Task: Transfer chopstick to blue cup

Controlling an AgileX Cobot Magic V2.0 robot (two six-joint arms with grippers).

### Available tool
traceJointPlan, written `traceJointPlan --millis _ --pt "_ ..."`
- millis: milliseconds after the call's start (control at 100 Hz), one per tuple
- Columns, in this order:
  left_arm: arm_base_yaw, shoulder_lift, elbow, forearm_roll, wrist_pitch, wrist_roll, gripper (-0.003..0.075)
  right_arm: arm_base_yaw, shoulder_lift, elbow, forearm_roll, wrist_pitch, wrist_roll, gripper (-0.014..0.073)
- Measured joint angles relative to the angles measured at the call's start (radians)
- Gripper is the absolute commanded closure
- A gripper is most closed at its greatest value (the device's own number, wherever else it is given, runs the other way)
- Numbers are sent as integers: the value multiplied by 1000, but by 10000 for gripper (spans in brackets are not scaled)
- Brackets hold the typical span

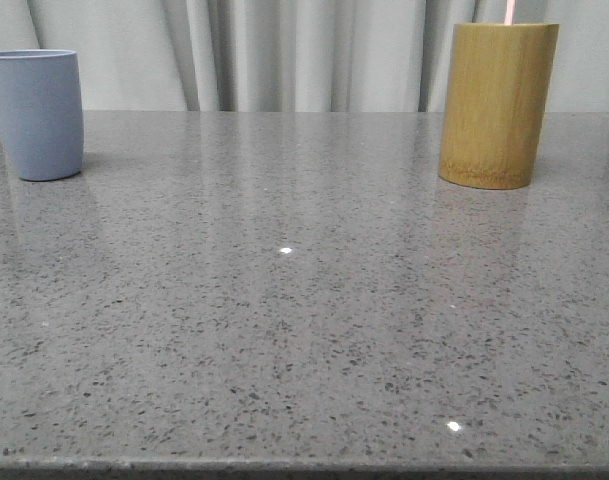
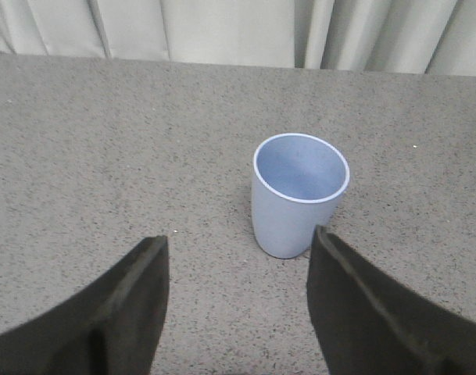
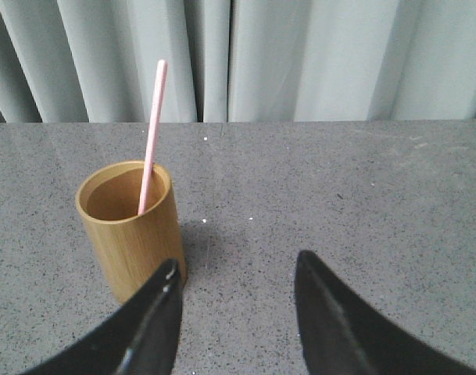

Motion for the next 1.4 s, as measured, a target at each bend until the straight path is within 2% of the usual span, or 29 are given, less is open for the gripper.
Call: traceJointPlan --millis 250,700,930,1130,1400 --pt "0 126 -90 -11 38 6 334 0 0 0 0 0 0 234" --pt "0 548 -511 -13 325 20 318 0 0 0 0 0 0 234" --pt "0 716 -680 -13 415 21 318 0 0 0 0 -18 0 234" --pt "-5 824 -768 -13 496 23 319 0 0 0 0 -43 0 234" --pt "-44 919 -817 -11 516 25 320 0 0 0 0 -48 0 234"
